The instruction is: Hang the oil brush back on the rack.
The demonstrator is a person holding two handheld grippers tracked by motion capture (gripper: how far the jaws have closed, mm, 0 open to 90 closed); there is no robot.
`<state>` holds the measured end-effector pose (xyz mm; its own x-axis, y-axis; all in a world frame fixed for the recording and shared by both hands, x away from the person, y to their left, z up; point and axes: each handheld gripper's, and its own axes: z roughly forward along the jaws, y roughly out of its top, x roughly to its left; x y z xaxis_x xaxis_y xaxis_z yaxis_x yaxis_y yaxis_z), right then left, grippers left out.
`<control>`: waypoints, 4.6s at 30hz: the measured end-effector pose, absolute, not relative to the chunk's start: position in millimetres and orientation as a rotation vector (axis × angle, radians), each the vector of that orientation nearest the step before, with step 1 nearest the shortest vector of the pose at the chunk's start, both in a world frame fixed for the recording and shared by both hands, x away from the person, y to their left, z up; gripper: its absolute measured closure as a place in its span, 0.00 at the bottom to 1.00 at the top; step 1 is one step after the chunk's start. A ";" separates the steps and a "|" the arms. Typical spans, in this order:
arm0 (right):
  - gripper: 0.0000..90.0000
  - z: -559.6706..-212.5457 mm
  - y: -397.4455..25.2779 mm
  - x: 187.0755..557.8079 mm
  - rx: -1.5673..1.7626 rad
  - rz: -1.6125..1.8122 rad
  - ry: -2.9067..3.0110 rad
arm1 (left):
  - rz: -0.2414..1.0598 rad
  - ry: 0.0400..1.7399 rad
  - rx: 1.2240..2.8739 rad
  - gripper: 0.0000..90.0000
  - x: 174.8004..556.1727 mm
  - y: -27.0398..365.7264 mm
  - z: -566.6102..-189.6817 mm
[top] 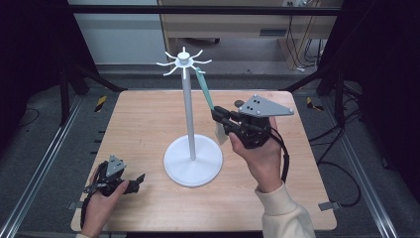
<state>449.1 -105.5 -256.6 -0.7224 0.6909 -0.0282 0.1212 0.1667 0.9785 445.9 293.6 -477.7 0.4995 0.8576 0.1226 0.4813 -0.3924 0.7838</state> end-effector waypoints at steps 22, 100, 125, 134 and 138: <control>0.92 -263.3 -96.9 457.8 0.769 1.586 1.966 | 0.686 1.090 2.054 0.03 445.8 292.6 -478.2; 0.09 -378.1 -206.5 530.4 1.307 1.034 1.855 | 0.738 1.059 2.008 0.03 442.3 296.9 -470.4; 0.13 -451.7 -190.9 545.1 1.367 0.955 2.061 | 0.741 1.047 2.018 0.03 442.2 295.6 -470.7; 0.13 -472.5 -180.3 546.2 1.324 1.011 2.095 | 0.741 1.043 2.019 0.03 442.2 295.0 -470.8; 0.13 -479.7 -175.7 546.3 1.292 1.050 2.103 | 0.742 1.041 2.022 0.03 442.2 294.8 -470.9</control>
<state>546.3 -175.7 -479.7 -0.4562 0.8898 0.0095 0.5424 0.2696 0.7957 442.2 294.8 -470.9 0.5054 0.8484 0.1574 0.4256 -0.4038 0.8098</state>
